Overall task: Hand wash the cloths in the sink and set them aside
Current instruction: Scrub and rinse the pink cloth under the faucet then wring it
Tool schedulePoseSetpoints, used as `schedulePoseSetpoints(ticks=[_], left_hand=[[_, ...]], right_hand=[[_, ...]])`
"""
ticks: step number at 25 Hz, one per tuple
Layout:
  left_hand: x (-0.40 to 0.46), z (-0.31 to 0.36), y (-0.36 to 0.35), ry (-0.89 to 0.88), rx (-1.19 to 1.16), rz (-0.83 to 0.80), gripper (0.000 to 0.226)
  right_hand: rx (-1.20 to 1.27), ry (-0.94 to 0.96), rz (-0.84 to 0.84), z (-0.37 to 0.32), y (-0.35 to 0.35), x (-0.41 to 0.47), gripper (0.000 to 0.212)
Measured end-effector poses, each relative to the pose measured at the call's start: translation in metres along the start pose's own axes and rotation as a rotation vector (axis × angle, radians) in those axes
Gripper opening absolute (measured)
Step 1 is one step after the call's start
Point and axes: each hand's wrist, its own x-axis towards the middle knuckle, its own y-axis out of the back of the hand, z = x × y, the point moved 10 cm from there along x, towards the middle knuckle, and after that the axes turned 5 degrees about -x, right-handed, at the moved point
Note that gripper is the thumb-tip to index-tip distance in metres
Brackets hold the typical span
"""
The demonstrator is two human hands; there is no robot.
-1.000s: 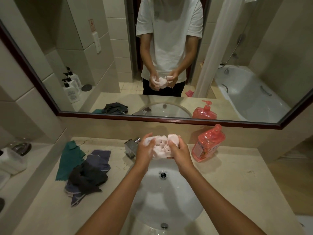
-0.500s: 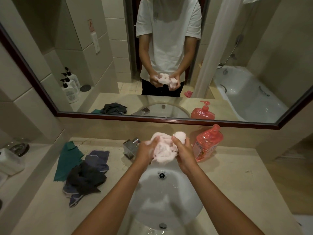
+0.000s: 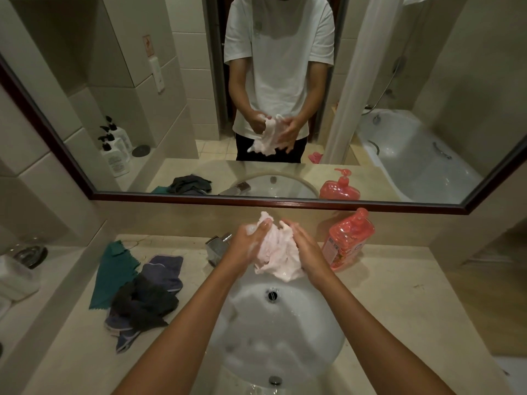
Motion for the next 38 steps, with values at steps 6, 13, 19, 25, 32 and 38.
schedulePoseSetpoints(ticks=[6,13,19,25,32,38], left_hand=[[0.010,0.017,0.003,-0.034,0.141,0.048,0.048],[0.016,0.011,0.030,-0.028,0.391,0.161,0.053],[0.014,0.027,0.022,-0.063,0.292,0.120,0.067],[0.006,0.029,0.026,-0.027,-0.041,0.160,0.041],[0.002,-0.003,0.023,0.128,0.008,0.407,0.054],[-0.002,-0.011,-0.004,0.100,0.017,0.403,0.052]], right_hand=[[0.194,-0.111,-0.193,0.005,-0.028,-0.007,0.043],[-0.275,0.129,-0.122,-0.027,-0.002,-0.005,0.013],[-0.410,0.139,-0.352,-0.032,-0.012,-0.011,0.034],[-0.447,0.045,-0.227,-0.012,0.017,-0.013,0.047],[0.078,0.024,0.147,-0.025,-0.013,-0.018,0.018],[-0.004,0.058,0.471,-0.051,-0.002,-0.007,0.043]])
